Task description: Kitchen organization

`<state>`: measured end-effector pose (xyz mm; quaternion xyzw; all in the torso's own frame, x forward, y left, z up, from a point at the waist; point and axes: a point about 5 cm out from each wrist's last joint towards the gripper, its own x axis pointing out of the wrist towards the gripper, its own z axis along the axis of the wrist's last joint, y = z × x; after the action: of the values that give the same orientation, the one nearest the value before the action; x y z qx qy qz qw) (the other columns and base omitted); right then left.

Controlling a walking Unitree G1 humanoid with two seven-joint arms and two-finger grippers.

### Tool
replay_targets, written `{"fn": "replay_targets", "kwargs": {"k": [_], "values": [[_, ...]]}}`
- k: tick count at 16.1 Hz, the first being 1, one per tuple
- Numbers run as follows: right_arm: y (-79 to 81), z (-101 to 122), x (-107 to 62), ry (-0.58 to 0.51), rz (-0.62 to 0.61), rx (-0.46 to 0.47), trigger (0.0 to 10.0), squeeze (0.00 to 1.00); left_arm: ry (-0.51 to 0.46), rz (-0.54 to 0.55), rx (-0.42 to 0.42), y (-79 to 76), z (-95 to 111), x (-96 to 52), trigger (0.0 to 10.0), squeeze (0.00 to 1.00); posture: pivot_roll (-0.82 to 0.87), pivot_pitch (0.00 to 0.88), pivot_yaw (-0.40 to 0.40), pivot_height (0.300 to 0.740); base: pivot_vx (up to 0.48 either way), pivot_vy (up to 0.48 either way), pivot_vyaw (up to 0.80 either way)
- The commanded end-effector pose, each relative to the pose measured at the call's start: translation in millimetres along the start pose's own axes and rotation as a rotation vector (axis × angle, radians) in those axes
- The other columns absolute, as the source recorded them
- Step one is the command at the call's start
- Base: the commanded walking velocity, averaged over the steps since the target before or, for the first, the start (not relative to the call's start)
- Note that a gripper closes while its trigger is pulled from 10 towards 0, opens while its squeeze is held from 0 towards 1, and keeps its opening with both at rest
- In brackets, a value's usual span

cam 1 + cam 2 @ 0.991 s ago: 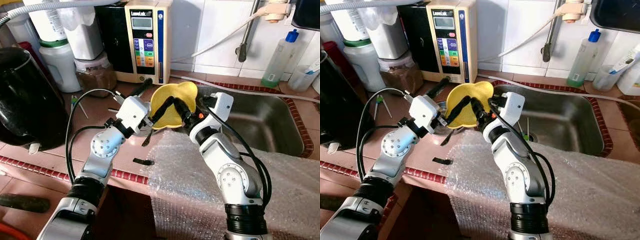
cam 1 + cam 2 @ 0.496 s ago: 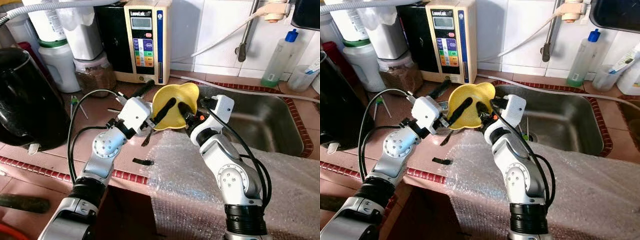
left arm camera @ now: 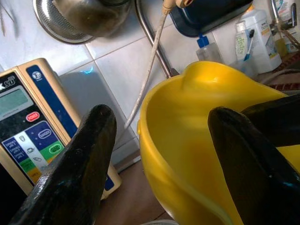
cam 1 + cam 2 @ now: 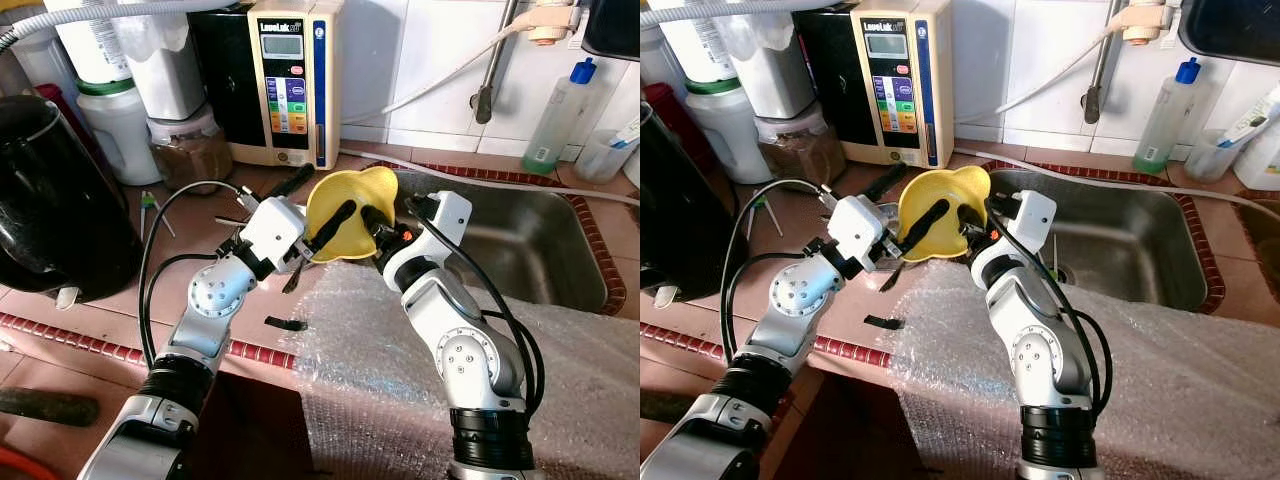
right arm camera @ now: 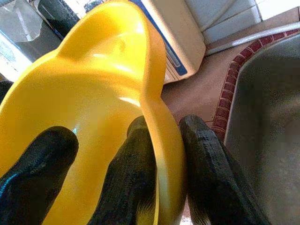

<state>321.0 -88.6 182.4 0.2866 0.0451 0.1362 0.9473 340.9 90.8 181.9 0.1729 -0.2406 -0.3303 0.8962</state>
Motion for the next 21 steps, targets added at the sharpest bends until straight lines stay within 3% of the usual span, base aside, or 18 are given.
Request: {"fn": "replay_targets", "kwargs": {"k": [1, 2, 4, 6, 9, 12, 16, 17, 19, 21], "values": [[-12.5, -9, 0.7, 0.050, -0.076, 0.008, 0.0, 0.00, -0.080, 0.011, -0.014, 4.7, 14, 6.5, 10.0, 0.36, 0.03, 0.000, 0.081, 0.740, 0.000, 0.000, 0.00], [-13.1, -9, 0.6, 0.049, -0.081, 0.007, 0.0, 0.00, -0.080, 0.023, -0.036, 5.3, 14, 6.2, 10.0, 1.00, 0.03, 0.000, 0.079, 0.740, 0.000, 0.000, 0.00], [-14.9, -8, 0.7, 0.042, -0.091, 0.005, 0.0, 0.00, -0.079, 0.006, -0.070, 3.4, 13, 6.0, 10.0, 1.00, 0.04, 0.000, 0.078, 0.740, 0.000, 0.000, 0.00], [-19.8, -4, 1.3, 0.012, -0.137, -0.027, 0.0, 0.00, -0.063, -0.088, -0.126, -7.9, 10, 4.4, 10.0, 1.00, 0.03, 0.000, 0.078, 0.740, 0.000, 0.000, 0.00], [-31.0, 4, 0.7, -0.035, -0.217, -0.085, 0.0, 0.00, -0.030, -0.143, -0.146, -8.3, 6, 2.8, 10.0, 1.00, 0.03, 0.000, 0.080, 0.740, 0.000, 0.000, 0.00], [-58.9, 16, -7.4, -0.085, -0.360, -0.167, 0.0, 0.00, 0.060, -0.189, -0.181, -1.2, -7, -3.8, 10.0, 1.00, 0.03, 0.000, 0.079, 0.740, 0.000, 0.000, 0.00], [-107.1, 32, -27.0, -0.131, -0.565, -0.241, 0.0, 0.00, 0.203, -0.380, -0.240, -6.3, -24, -15.8, 10.0, 1.00, 0.03, 0.000, 0.080, 0.740, 0.000, 0.000, 0.00], [-122.6, 36, -33.9, -0.136, -0.612, -0.261, 0.0, 0.00, 0.212, -0.404, -0.225, -7.2, -25, -17.2, 10.0, 1.00, 0.03, 0.000, 0.083, 0.740, 0.000, 0.000, 0.00], [-137.7, 39, -39.5, -0.134, -0.647, -0.271, 0.0, 0.00, 0.215, -0.403, -0.207, -6.4, -25, -17.4, 10.0, 1.00, 0.03, 0.000, 0.086, 0.740, 0.000, 0.000, 0.00], [-160.8, 47, -46.3, -0.120, -0.695, -0.310, 0.0, 0.00, 0.223, -0.428, -0.233, -7.8, -26, -18.8, 10.0, 1.00, 0.03, 0.000, 0.087, 0.740, 0.000, 0.000, 0.00]]}}
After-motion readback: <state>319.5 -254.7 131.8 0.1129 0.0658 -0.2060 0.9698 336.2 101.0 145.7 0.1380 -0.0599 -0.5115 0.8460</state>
